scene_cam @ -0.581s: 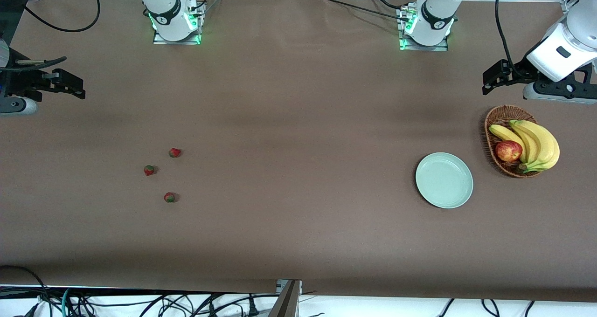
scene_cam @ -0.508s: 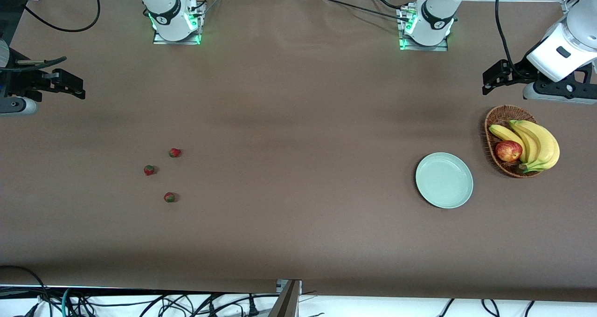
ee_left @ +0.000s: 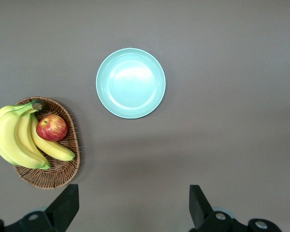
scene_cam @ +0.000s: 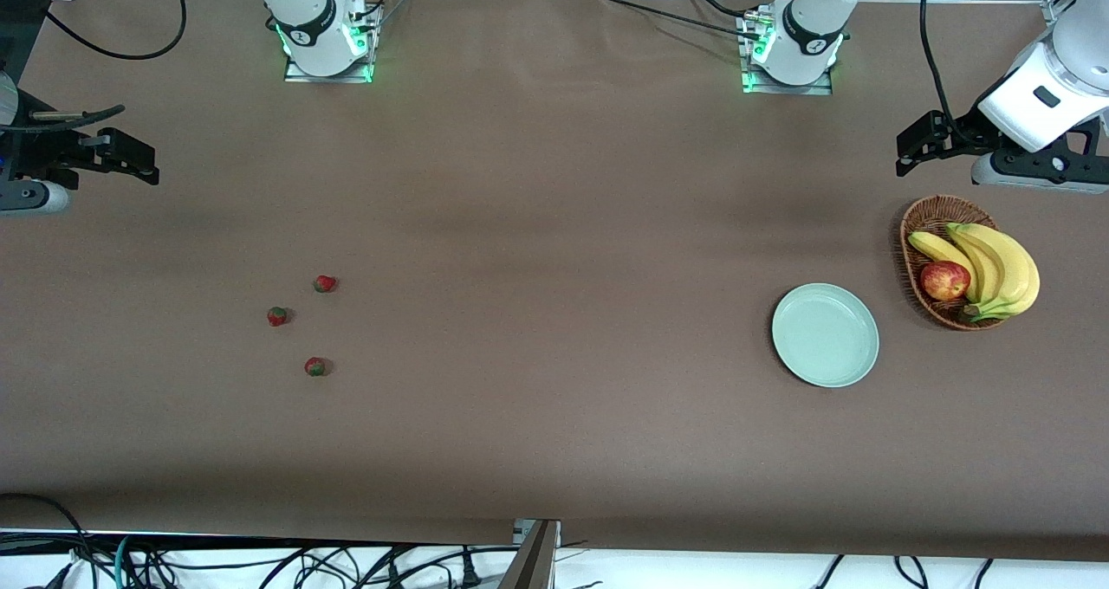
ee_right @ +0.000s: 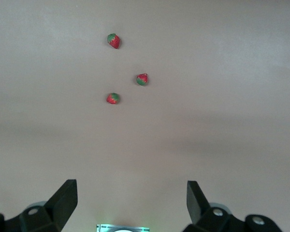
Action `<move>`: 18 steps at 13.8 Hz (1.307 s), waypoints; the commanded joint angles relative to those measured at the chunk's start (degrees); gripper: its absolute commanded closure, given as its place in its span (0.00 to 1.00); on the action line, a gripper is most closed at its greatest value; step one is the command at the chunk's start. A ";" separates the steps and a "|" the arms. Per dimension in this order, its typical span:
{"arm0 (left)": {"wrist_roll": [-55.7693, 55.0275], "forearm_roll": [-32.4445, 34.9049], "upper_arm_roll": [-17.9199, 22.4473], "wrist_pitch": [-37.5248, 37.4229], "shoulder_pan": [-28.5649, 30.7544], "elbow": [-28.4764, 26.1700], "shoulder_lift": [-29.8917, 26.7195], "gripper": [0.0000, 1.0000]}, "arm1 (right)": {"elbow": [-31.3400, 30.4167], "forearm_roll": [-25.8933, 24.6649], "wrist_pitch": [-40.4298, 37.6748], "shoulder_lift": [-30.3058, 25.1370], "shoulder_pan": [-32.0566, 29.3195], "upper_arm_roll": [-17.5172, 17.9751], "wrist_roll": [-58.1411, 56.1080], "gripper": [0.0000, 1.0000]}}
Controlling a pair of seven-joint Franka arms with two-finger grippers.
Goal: Collect all strawberries into plate
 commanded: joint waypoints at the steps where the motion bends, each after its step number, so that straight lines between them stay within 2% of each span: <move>1: -0.15 -1.02 -0.26 -1.15 0.34 1.73 0.70 0.00 | 0.74 1.02 0.35 0.90 -0.40 0.37 -0.52 0.00; 5: -0.15 -1.02 -0.26 -1.23 0.34 1.73 0.70 0.00 | 0.65 0.32 2.80 2.66 0.03 0.54 -0.52 0.00; 10: -0.15 -1.02 -0.26 -1.23 0.34 1.73 0.70 0.00 | 0.65 0.50 7.98 10.12 0.30 0.54 -0.52 0.00; 15: -0.15 -1.02 -0.26 -1.23 0.34 1.73 0.70 0.00 | 0.30 0.32 17.55 18.56 2.67 0.54 0.27 0.00; 18: -0.15 -1.02 -0.26 -1.23 0.34 1.73 0.70 0.00 | 0.30 0.58 27.82 25.40 3.63 0.54 0.28 0.00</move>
